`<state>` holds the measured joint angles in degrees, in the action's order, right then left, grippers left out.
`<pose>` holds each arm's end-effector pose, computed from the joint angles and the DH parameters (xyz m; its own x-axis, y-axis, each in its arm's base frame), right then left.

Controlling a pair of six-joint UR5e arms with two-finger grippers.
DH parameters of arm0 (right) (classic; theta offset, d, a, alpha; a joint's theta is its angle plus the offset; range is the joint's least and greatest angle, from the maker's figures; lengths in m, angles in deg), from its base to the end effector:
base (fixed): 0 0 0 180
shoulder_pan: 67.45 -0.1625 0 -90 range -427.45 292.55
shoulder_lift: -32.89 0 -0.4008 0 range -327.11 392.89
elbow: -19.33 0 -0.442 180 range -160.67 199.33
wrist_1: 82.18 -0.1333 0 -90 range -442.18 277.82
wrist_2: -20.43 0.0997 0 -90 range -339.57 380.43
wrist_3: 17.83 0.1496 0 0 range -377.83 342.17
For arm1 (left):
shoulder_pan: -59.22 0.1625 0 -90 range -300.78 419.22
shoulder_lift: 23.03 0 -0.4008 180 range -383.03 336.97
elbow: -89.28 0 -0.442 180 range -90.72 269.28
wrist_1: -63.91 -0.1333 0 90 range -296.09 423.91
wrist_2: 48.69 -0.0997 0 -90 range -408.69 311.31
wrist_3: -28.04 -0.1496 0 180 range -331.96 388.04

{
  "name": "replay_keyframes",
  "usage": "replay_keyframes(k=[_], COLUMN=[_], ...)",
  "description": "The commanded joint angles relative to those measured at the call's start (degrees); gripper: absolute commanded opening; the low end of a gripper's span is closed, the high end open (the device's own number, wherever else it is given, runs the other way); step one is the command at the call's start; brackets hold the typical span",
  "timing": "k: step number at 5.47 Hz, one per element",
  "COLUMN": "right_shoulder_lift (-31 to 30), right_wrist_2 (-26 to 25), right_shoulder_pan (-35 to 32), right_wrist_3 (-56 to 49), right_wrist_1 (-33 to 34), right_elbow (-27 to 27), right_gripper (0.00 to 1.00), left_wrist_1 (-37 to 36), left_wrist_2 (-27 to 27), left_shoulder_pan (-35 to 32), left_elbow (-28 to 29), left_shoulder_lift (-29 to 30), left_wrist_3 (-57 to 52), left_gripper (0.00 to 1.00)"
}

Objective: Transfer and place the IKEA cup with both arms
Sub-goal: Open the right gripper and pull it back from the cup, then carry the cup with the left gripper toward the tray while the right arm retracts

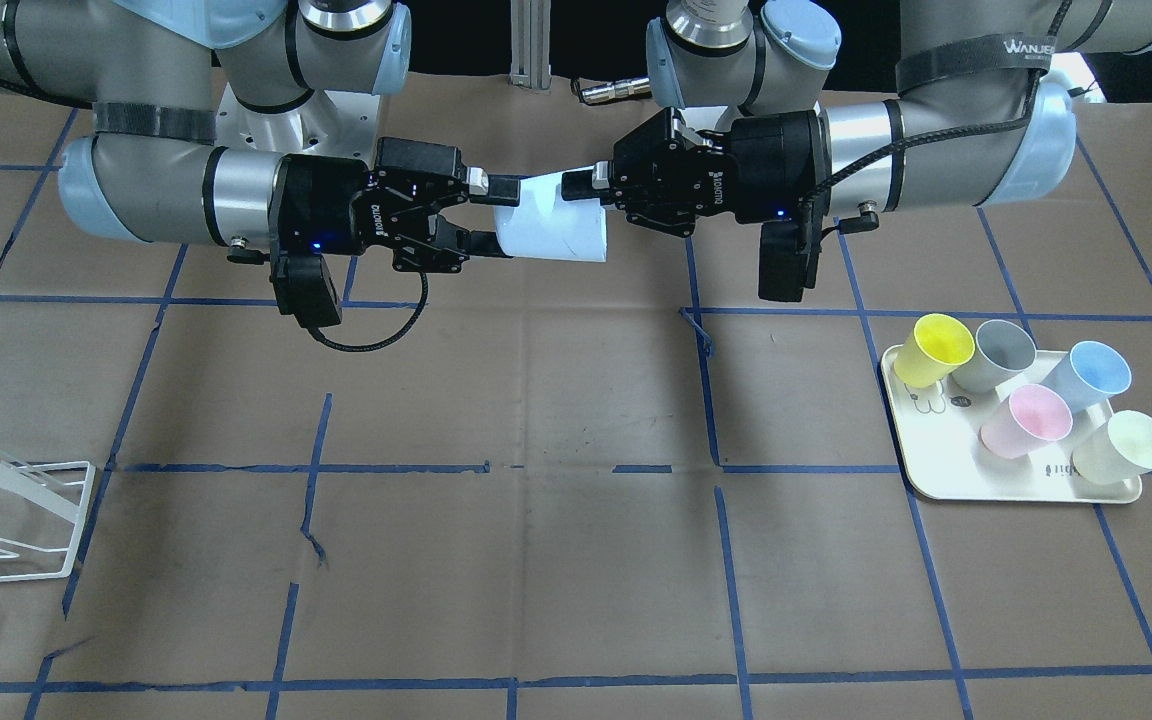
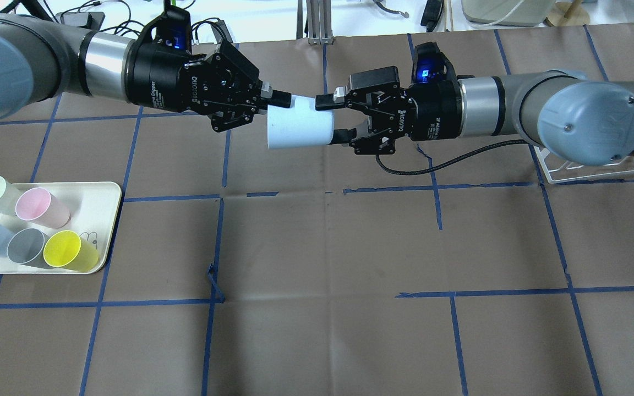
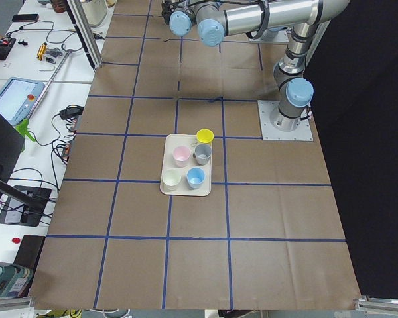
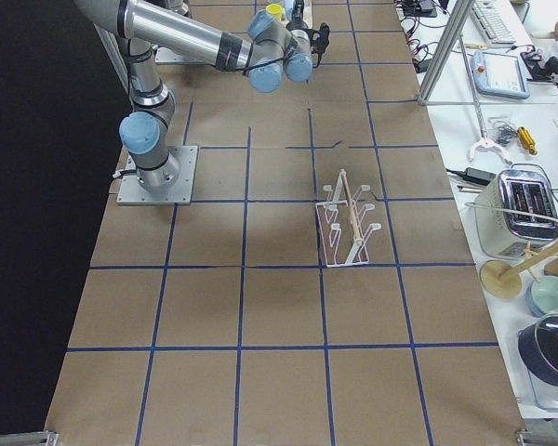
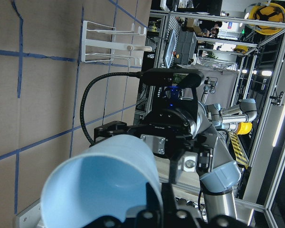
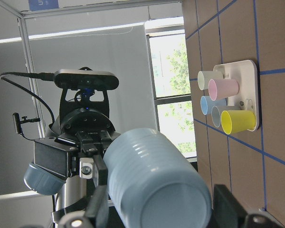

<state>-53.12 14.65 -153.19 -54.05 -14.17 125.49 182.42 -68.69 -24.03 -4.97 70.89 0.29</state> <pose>0.2437 -0.5262 0.3320 -0.0736 0.1061 -0.9916 0.0144 0.9943 0.1054 -0.2115 -0.5429 0.3990 -0.2861 -0.1581 0.9451 0.0440 0.9831 0.1777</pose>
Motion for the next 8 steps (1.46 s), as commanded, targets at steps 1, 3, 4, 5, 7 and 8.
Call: replay_keyframes(k=[1,3,4,5,7,8], right_shoulder_lift=[0.1,0.1,-0.2,-0.4,-2.7,-2.8], right_wrist_2=[-0.5,-11.5,-23.9,-34.5,-64.6,-81.2], right_shoulder_pan=[0.5,7.4,8.7,7.0,-3.5,-5.8], right_wrist_3=[0.6,1.8,3.6,12.3,27.9,28.5], right_wrist_1=[0.3,1.6,7.3,15.9,31.5,33.4], right_elbow=[-0.4,-2.7,-6.9,-10.7,-12.9,-13.3], right_gripper=[1.0,1.0,1.0,1.0,1.0,1.0], left_wrist_1=[0.0,-0.4,-3.3,-10.3,-24.2,-32.0], left_wrist_2=[0.0,-0.3,-11.1,-26.1,-51.2,-63.0], left_shoulder_pan=[0.0,0.1,0.5,0.5,0.2,0.6], left_elbow=[0.0,1.2,1.4,1.4,0.0,-0.4], left_shoulder_lift=[-0.1,-0.2,-0.6,0.4,0.4,1.4], left_wrist_3=[0.5,1.6,1.7,4.4,7.6,14.2], left_gripper=[0.09,0.09,0.09,0.09,0.09,0.09])
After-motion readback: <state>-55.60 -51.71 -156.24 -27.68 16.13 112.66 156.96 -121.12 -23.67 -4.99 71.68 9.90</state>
